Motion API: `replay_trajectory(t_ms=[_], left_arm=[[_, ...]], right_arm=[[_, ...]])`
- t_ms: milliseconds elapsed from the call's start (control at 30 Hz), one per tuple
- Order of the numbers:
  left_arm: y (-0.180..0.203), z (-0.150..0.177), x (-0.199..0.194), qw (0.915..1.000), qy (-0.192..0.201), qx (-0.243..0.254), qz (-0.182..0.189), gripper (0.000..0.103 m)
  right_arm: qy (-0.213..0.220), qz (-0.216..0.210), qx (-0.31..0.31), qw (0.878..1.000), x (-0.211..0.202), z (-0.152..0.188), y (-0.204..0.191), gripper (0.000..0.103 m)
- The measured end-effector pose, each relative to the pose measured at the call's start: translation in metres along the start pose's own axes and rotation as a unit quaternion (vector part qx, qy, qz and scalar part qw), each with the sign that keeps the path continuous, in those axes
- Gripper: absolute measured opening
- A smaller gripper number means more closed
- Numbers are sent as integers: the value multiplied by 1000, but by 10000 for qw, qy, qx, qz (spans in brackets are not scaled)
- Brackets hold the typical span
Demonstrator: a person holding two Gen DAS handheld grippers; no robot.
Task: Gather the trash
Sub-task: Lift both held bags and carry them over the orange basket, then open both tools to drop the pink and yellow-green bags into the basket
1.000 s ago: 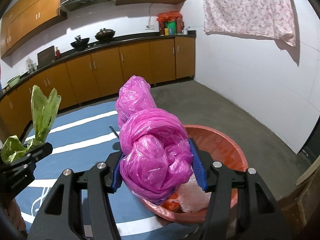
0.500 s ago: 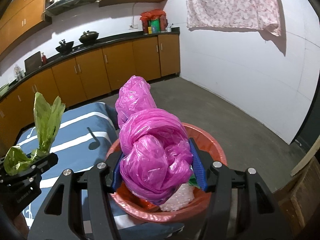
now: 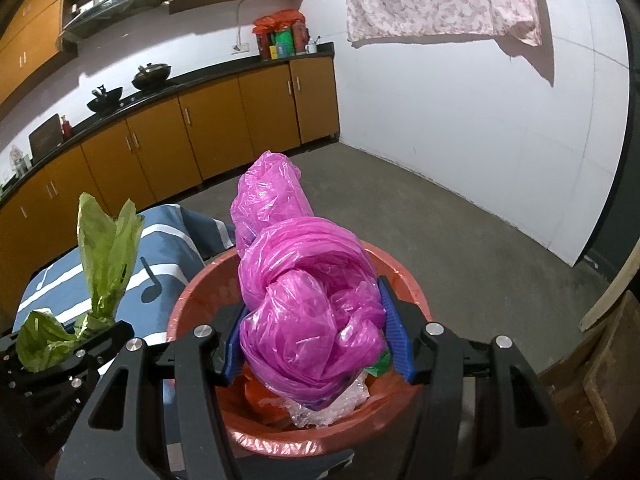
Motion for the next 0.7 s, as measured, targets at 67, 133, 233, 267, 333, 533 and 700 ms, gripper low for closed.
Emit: replay_trajectory(t_ms=[67,133,233,267,333,533,700], left_arm=[[3,-1,7,10000,-29,-8,56,32],[7,-2,14,9999,-58,-12,117,32],[14,-3,24,9997,-85,-11,213,33],[16,-4,26,9997,-85,-15,243,33],[19,-3,32,9995,-103,-27,309,36],[19,3,44,9988,-231,-147,412,52],[15,8,43,9989,-263,-168,342,56]], right_arm=[[-24,22,59,10000,4,0,3,57],[-44,38,126,9999,8,0,6,57],[-55,4,279,9996,13,-4,11,58],[-46,-18,329,9994,14,-5,12,59],[-14,-79,432,9990,15,-5,16,59],[-4,-183,694,9974,14,-2,28,68],[2,-157,751,9971,8,0,32,75]])
Point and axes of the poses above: each gripper's, at about its wrist camera, not at the fingertips, and x roughly the way its jaws point, y to its right, z to its underside, the point moved 1 cm from there along x, roughly the way its jaws point, and after that the axes turned 11 degrees about y, right-handed, at the moved point
